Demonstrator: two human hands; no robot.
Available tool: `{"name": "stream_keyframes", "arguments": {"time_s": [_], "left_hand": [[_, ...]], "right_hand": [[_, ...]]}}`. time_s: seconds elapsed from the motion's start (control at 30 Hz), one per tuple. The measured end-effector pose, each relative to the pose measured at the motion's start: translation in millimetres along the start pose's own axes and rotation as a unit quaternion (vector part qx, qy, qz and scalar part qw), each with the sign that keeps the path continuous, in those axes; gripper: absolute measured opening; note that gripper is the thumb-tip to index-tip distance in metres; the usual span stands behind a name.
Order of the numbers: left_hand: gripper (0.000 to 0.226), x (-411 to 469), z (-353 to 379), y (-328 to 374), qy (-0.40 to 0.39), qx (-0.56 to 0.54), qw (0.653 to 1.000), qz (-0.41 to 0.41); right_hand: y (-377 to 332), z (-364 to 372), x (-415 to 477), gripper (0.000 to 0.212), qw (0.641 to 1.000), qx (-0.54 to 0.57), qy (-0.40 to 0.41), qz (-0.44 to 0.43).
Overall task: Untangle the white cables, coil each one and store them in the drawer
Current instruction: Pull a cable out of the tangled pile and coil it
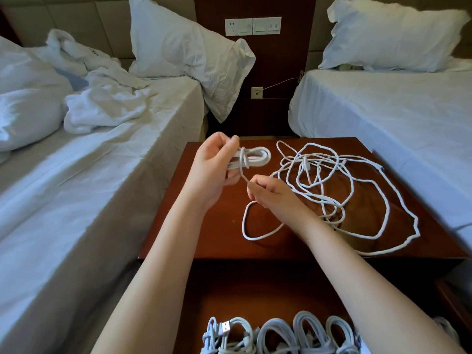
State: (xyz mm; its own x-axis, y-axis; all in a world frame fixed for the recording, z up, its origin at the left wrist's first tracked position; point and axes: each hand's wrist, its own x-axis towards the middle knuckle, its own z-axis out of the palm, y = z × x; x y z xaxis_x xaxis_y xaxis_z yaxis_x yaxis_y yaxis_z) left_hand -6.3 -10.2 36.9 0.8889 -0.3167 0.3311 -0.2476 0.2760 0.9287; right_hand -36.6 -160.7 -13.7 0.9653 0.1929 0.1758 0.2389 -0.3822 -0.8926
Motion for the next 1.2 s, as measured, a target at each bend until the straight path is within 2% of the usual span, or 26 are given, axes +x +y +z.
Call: {"name": "stream_keyframes", "arguments": {"time_s": [0.13,0.23,0.4,0.5,0.73,0.9,1.0,1.1,1.2], "left_hand": [[0.025,-3.4,6.1,-0.1,-0.088,0.082,0.992,-0.032],[0.026,-6.8,7.6,2.8,-0.125,0.196,0.972,-0.04],[0.026,-7.6,2.2,-1.4,-0.162,0.29,0.938,-0.098],[0.025,-4.9,-2.2,-5.0,-0.128,0.31,0.934,-0.121],[0.02,6.6,-1.0,-16.5,0.062,0.441,0.889,-0.104],[0.027,12.5,-13.6,-21.9,0.205,0.394,0.895,-0.039],[0.028,14.2,-17.4,-21.6,0.248,0.329,0.911,-0.009],[0.03,12.0,-12.8,-16.8,0.259,0.214,0.942,0.011],[0.029,8.1,-10.5,-7.9,0.209,0.118,0.97,0.04]], "right_hand": [[6.3,-7.1,6.6,0.028,0.994,0.069,0.077,0.045],[6.5,-13.8,7.6,0.027,0.991,0.077,0.107,0.033],[0.7,-21.6,5.1,0.026,0.987,0.083,0.139,-0.009],[-4.5,-24.7,3.2,0.025,0.985,0.069,0.155,-0.022],[-24.5,-14.1,-0.2,0.023,0.991,0.021,0.121,-0.061],[-29.3,0.2,-4.4,0.02,0.993,-0.034,0.06,-0.095],[-27.8,7.9,-4.2,0.018,0.993,-0.05,0.042,-0.099],[-21.6,12.7,-2.8,0.016,0.993,-0.059,0.029,-0.094],[-16.7,14.3,-2.0,0.016,0.994,-0.06,0.025,-0.087]]}}
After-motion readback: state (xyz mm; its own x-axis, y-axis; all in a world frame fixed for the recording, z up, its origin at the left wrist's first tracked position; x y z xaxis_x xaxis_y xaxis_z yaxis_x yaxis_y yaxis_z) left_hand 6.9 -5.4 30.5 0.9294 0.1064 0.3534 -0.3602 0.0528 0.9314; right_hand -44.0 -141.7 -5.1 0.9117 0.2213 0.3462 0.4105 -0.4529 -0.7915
